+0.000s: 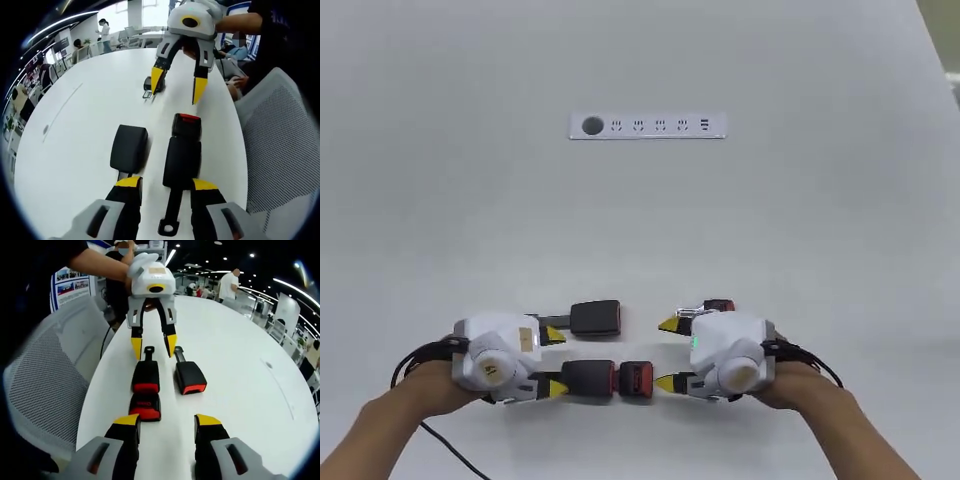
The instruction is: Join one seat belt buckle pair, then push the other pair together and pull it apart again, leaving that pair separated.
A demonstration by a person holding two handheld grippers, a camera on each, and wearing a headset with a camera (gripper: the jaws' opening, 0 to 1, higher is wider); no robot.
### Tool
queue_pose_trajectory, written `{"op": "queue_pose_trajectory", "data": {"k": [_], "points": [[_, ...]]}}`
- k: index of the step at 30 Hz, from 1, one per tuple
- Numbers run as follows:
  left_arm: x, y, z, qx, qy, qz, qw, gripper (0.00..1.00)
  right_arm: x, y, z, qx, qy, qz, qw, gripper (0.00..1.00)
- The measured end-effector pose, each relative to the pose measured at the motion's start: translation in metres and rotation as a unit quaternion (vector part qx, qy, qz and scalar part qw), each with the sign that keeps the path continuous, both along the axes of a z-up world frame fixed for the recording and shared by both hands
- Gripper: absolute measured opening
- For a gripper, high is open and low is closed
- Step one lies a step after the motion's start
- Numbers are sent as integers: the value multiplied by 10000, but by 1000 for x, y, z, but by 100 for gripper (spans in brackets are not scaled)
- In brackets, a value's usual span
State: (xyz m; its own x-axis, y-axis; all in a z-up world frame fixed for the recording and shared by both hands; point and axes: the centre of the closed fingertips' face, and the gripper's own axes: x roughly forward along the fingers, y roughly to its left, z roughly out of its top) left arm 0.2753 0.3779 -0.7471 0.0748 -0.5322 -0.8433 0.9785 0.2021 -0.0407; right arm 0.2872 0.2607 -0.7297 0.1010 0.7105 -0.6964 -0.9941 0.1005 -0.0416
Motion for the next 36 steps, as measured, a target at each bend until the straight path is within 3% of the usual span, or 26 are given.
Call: {"op": "queue_pose_trajectory", "data": {"k": [12, 23, 36], "points": [[29, -3, 6, -56, -102, 203, 9997, 39, 25, -27, -3, -163, -68, -209, 9996, 40], [53, -12, 1, -58, -140, 227, 9996, 39, 43, -54, -9, -330, -101, -399, 9986, 41], [58, -19, -13, 162, -41, -84, 9998, 39, 53, -83, -19, -639, -96, -499, 9967, 40]]}}
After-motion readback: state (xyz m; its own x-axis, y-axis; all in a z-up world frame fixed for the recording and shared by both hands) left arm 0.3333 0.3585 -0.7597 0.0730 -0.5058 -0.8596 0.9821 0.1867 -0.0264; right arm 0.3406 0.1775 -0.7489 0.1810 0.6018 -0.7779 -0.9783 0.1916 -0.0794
